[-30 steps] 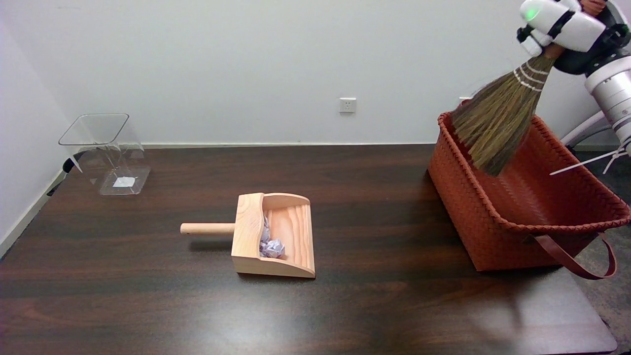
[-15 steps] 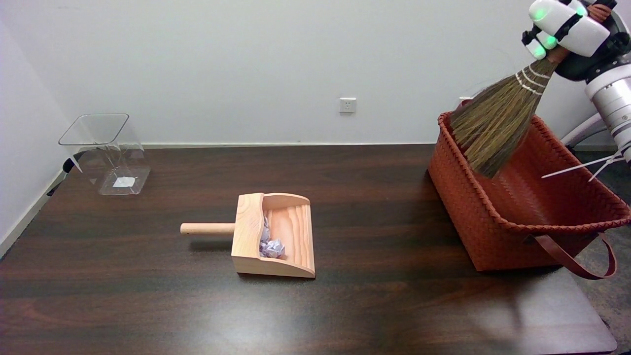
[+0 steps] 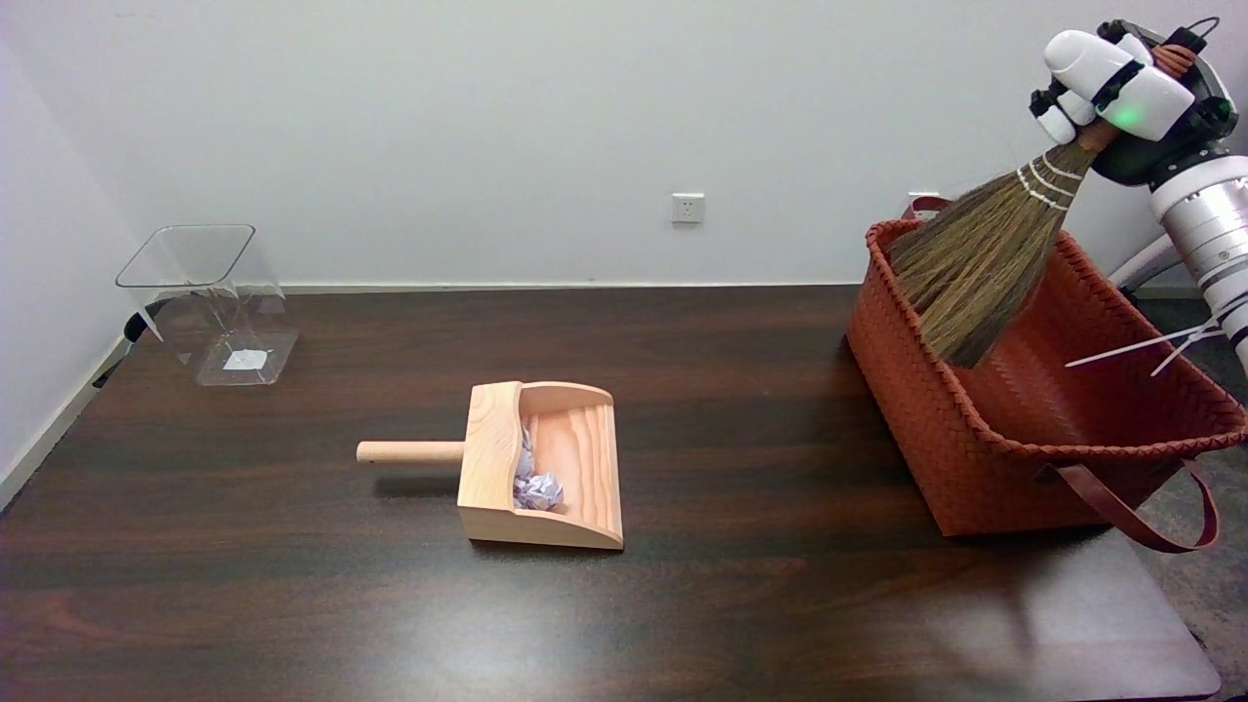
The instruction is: Place the broom in the basket.
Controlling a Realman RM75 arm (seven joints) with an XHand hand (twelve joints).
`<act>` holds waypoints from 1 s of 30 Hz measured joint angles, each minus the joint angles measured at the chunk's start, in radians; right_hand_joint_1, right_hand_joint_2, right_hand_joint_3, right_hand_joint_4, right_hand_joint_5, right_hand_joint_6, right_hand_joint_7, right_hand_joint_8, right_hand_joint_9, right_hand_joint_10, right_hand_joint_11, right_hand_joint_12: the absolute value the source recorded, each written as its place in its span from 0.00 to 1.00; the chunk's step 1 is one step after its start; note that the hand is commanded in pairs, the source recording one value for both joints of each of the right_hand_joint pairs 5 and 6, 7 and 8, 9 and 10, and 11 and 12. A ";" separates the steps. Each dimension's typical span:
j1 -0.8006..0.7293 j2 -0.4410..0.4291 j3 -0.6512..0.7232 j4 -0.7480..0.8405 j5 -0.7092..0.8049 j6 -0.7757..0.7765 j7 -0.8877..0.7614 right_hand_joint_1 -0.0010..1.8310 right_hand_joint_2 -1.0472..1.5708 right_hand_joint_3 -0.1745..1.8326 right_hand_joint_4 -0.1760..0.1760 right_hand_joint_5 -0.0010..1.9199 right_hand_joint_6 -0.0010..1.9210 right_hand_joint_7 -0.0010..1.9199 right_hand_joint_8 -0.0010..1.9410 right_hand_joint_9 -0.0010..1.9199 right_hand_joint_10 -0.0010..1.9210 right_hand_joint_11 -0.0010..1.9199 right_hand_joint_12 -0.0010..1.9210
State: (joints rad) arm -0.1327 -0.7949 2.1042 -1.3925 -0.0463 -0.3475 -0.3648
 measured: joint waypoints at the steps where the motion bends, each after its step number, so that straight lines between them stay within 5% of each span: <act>1: 0.003 0.002 0.000 0.006 0.001 -0.004 -0.001 0.73 1.00 0.23 0.50 1.00 1.00 1.00 0.99 1.00 1.00 0.91 0.90; 30: 0.039 0.023 -0.050 0.150 0.024 -0.091 -0.084 0.74 1.00 0.24 0.50 1.00 1.00 1.00 0.99 1.00 1.00 0.91 0.91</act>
State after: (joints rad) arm -0.0939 -0.7716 2.0546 -1.2423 -0.0227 -0.4386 -0.4487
